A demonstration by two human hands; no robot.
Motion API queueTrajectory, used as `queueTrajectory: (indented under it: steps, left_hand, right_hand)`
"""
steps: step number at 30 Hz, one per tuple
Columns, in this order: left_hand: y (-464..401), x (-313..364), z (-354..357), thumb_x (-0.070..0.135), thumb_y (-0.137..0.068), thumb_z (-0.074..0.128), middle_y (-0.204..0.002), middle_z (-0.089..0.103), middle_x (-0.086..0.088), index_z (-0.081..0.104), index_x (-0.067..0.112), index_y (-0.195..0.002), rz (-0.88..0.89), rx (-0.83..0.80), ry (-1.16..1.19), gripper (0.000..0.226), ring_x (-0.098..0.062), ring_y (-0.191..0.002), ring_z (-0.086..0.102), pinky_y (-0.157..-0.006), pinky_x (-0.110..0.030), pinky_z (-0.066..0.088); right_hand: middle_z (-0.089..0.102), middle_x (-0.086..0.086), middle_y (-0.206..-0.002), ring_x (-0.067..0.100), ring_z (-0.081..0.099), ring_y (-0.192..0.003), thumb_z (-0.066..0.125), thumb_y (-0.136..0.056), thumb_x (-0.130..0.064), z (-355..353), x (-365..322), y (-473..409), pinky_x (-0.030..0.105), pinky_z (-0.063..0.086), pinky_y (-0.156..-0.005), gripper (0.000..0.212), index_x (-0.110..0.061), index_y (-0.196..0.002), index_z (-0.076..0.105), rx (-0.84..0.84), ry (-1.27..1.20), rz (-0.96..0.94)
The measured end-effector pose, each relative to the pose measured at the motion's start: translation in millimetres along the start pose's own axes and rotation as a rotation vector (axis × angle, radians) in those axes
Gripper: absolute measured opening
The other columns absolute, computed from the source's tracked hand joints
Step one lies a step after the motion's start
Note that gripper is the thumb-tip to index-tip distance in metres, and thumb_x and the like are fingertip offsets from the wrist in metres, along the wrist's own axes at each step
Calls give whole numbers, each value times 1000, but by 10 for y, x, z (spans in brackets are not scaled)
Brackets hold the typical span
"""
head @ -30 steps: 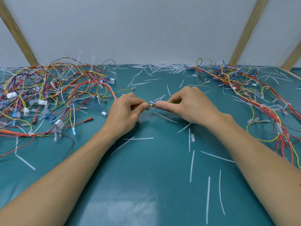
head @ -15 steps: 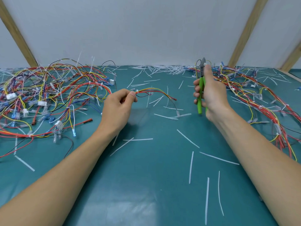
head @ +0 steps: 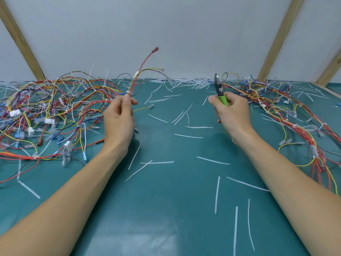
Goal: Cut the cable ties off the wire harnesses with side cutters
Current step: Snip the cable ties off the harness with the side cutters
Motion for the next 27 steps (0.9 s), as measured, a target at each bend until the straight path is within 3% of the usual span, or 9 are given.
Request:
queueTrajectory:
  steps: [3, 7, 10, 13, 16, 18, 22, 25, 27]
  left_hand:
    - [151, 62, 128, 21, -103, 55, -53, 39, 12, 70, 18, -84, 230, -256, -218, 24, -7, -53, 31, -51, -27, 27]
    - [345, 89, 296, 18, -97, 65, -55, 46, 11, 74, 13, -85, 297, -501, -261, 16, -5, -53, 34, -52, -17, 25]
    - [336, 99, 274, 16, -96, 66, -57, 51, 15, 72, 18, -83, 323, -471, -237, 15, -5, -54, 38, -53, -15, 27]
    - [298, 107, 243, 17, -94, 69, -59, 54, 12, 74, 12, -83, 305, -391, -254, 14, -5, -55, 43, -56, -15, 31]
    - [317, 148, 243, 17, -91, 73, -73, 67, 7, 73, 11, -88, 293, -384, -242, 7, -6, -67, 60, -67, -23, 48]
    - [305, 201, 204, 17, -94, 69, -88, 72, 4, 72, 10, -95, 363, -312, -256, 7, -9, -84, 67, -79, -30, 54]
    - [147, 312, -6, 7, -94, 56, -104, 64, 3, 66, 10, -111, 512, 19, -360, 20, -12, -97, 61, -90, -28, 47]
    - [11, 300, -168, -1, -77, 52, -117, 60, -4, 59, 9, -124, 376, 142, -489, 48, -22, -111, 57, -101, -38, 43]
    - [-28, 249, -189, 2, -76, 55, -123, 64, -6, 60, 12, -125, 278, 45, -686, 50, -27, -116, 57, -106, -43, 39]
  right_hand:
    - [43, 6, -63, 14, 33, -59, 75, -91, -21, 63, -222, 138, 29, 28, -57, 12, -13, -100, 73, -79, 5, -250]
    - [53, 7, -60, 9, 35, -56, 68, -83, -16, 253, -423, 402, 24, 31, -54, 27, -18, -108, 77, -324, 2, -373]
    - [51, 1, -57, 9, 34, -55, 67, -78, -15, 330, -398, 500, 19, 29, -53, 25, -19, -100, 80, -399, 67, -330]
    - [50, 6, -60, 13, 35, -59, 71, -83, -7, 326, -300, 444, 24, 29, -55, 19, -21, -93, 80, -446, 123, -269]
    - [61, -1, -62, 10, 45, -59, 79, -86, -16, 327, -233, 395, 26, 36, -58, 6, -22, -83, 78, -436, 99, -219]
    - [62, 0, -64, 11, 47, -61, 79, -85, -16, 309, -214, 353, 29, 37, -61, 11, -21, -77, 74, -384, 61, -192]
    - [50, -1, -59, 19, 40, -60, 65, -78, -24, 140, -186, 167, 35, 29, -58, 11, -13, -75, 65, -130, -118, -76]
    - [47, -9, -51, 12, 39, -48, 61, -75, -22, -86, -125, -14, 30, 31, -49, 9, -17, -68, 57, 192, -409, 109]
    - [48, -6, -55, 9, 39, -45, 61, -80, -20, -259, -42, -123, 28, 33, -47, 13, -20, -68, 55, 391, -506, 198]
Point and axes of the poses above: each hand's wrist, its own y-axis away from the middle knuckle, its own z-axis out of the palm, x = y × z, the point moved 2 cm from there along -y, towards the middle knuckle
